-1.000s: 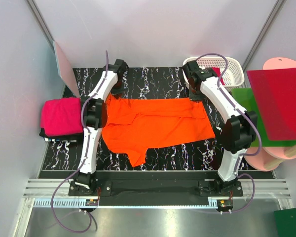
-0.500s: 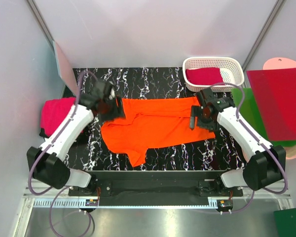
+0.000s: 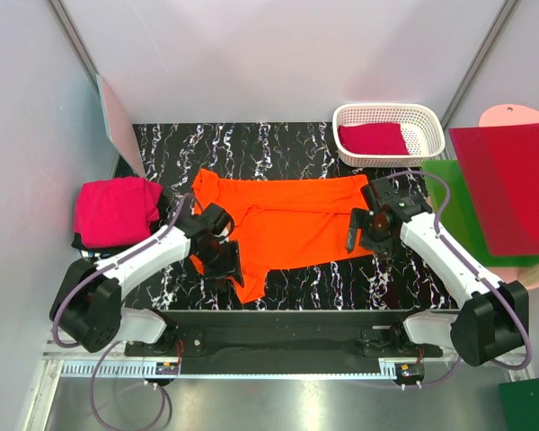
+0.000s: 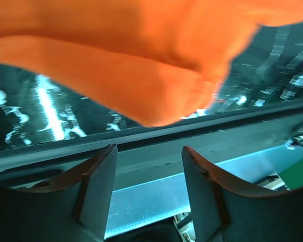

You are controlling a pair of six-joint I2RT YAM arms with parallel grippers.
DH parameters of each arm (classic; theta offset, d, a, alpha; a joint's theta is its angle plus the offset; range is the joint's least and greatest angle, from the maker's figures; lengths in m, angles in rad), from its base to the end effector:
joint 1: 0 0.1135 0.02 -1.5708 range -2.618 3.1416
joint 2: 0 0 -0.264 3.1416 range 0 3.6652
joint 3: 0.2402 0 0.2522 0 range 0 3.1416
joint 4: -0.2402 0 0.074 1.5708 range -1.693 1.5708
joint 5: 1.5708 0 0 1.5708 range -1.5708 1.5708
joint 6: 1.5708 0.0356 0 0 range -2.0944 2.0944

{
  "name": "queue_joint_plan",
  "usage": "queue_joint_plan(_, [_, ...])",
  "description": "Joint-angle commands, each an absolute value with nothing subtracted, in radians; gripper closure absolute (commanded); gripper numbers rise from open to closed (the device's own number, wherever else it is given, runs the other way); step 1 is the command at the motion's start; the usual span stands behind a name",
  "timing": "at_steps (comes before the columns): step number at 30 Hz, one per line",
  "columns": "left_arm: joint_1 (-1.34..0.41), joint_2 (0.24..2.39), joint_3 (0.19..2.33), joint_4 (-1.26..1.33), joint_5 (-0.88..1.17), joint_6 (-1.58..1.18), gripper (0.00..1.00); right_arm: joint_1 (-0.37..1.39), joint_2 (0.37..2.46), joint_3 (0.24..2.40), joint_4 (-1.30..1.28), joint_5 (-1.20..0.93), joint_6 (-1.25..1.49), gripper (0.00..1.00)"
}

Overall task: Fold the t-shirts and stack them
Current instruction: Fold the flattened tshirt in 1/3 of the way, then grap the side of the flattened tshirt closest away from the robot with both arms

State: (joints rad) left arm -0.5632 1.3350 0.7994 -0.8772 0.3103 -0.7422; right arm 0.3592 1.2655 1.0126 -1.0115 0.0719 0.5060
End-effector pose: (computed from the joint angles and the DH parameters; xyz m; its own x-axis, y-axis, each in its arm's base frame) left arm 0.1773 -0.1248 0.1902 -0.9865 -0.1383 0.0879 -0.1598 0.9309 -0.3286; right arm 0.2123 0.0770 0.2577 -0.9408 0.1631 -0.2970 0.1437 0.9859 0.0863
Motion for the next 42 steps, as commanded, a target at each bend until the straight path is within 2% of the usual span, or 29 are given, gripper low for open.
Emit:
queue_joint_plan(1, [-0.601, 1.295, 0.905, -0.819, 0.321, -0.779, 0.47, 0.357, 1.216, 0.982, -0.979, 0.038, 0.555, 0.13])
queue_joint_plan(5, [-0.636, 1.42, 0.934, -0.856, 0.308, -0.767, 0.44, 0.357, 1.218, 0.977, -0.969, 0.038, 0.554, 0.13])
queue_joint_plan(6, [-0.646, 1.451, 0.943, -0.864, 0.31, -0.759, 0.41, 0.357, 1.223, 0.983, -0.969, 0.038, 0.548, 0.13])
queue_joint_plan(7, [-0.655, 1.495, 0.951, -0.87, 0.31, -0.756, 0.31, 0.356, 1.226, 0.988, -0.969, 0.04, 0.543, 0.13])
queue_joint_plan(8, [-0.667, 1.509, 0.959, -0.891, 0.302, -0.758, 0.29, 0.356, 1.23, 1.002, -0.969, 0.041, 0.542, 0.13])
queue_joint_plan(12, [-0.667, 1.487, 1.021, -0.914, 0.226, -0.772, 0.3, 0.357, 1.256, 1.031, -0.968, 0.055, 0.519, 0.13])
queue_joint_plan(16, [-0.667, 1.466, 1.103, -0.907, 0.176, -0.765, 0.46, 0.356, 1.287, 1.035, -0.95, 0.038, 0.511, 0.13])
queue_joint_plan(20, [-0.667, 1.563, 1.144, -0.936, 0.21, -0.746, 0.77, 0.357, 1.313, 1.042, -0.934, 0.032, 0.494, 0.13])
queue_joint_plan(22, [-0.67, 1.591, 1.147, -0.928, 0.204, -0.749, 0.78, 0.356, 1.321, 1.046, -0.931, 0.034, 0.485, 0.13])
queue_joint_plan(25, [-0.672, 1.629, 1.161, -0.937, 0.176, -0.732, 0.76, 0.357, 1.335, 1.049, -0.93, 0.034, 0.471, 0.12])
queue_joint_plan(28, [-0.672, 1.68, 1.166, -0.963, 0.199, -0.724, 0.62, 0.357, 1.342, 1.048, -0.927, 0.034, 0.46, 0.12])
queue_joint_plan(29, [-0.672, 1.684, 1.16, -0.962, 0.198, -0.727, 0.54, 0.356, 1.345, 1.046, -0.923, 0.035, 0.454, 0.12])
queue_joint_plan(30, [-0.672, 1.683, 1.157, -0.962, 0.199, -0.727, 0.37, 0.357, 1.347, 1.046, -0.923, 0.037, 0.453, 0.12])
queue_joint_plan(32, [-0.673, 1.683, 1.144, -0.965, 0.202, -0.726, 0.32, 0.357, 1.35, 1.046, -0.925, 0.04, 0.446, 0.12])
queue_joint_plan(35, [-0.672, 1.701, 1.118, -0.966, 0.209, -0.716, 0.31, 0.357, 1.356, 1.043, -0.916, 0.04, 0.445, 0.12])
queue_joint_plan(38, [-0.675, 1.718, 1.086, -0.965, 0.215, -0.709, 0.34, 0.356, 1.364, 1.042, -0.91, 0.037, 0.445, 0.11])
queue_joint_plan(42, [-0.676, 1.743, 1.046, -0.948, 0.227, -0.7, 0.48, 0.357, 1.377, 1.042, -0.9, 0.035, 0.439, 0.11])
